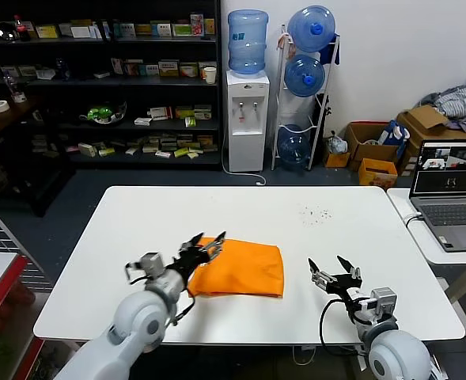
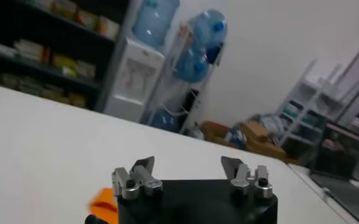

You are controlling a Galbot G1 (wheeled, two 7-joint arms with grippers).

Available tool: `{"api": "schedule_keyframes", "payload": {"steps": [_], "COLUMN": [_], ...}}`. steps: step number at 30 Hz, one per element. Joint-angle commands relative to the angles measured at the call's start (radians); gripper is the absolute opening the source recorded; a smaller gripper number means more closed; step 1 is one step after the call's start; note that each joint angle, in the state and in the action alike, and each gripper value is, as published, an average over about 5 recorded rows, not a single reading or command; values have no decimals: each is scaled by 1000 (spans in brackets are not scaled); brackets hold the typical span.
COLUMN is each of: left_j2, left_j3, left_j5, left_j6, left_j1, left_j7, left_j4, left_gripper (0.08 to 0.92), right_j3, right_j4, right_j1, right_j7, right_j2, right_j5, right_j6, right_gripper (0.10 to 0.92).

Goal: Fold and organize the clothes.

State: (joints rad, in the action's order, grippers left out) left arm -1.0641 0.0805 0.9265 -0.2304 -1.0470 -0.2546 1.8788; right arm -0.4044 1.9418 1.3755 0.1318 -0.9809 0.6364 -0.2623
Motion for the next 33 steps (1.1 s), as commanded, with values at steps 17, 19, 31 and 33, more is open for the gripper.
{"api": "schedule_keyframes", "payload": {"steps": [17, 19, 31, 33], "left_j2": [-298, -296, -270, -267], "left_j3": [615, 614, 586, 584], "left_j5": [-604, -603, -599, -599], "left_j6": [624, 624, 597, 591], "left_j1": [-611, -613, -630, -631], "left_j7": [415, 412, 403, 403], "left_j4": [5, 8, 28, 29], "left_gripper": [823, 823, 823, 823], "right_j3": [-235, -241, -237, -237], "right_j4": [8, 6, -13, -14], "right_j1": [218, 224, 221, 222], "right_j7": [-179, -180, -167, -167], "right_j2": [-212, -219, -225, -225], "right_j5": [-294, -294, -288, -285], "right_j6": [374, 376, 372, 373], "right_gripper": [823, 823, 823, 823]}}
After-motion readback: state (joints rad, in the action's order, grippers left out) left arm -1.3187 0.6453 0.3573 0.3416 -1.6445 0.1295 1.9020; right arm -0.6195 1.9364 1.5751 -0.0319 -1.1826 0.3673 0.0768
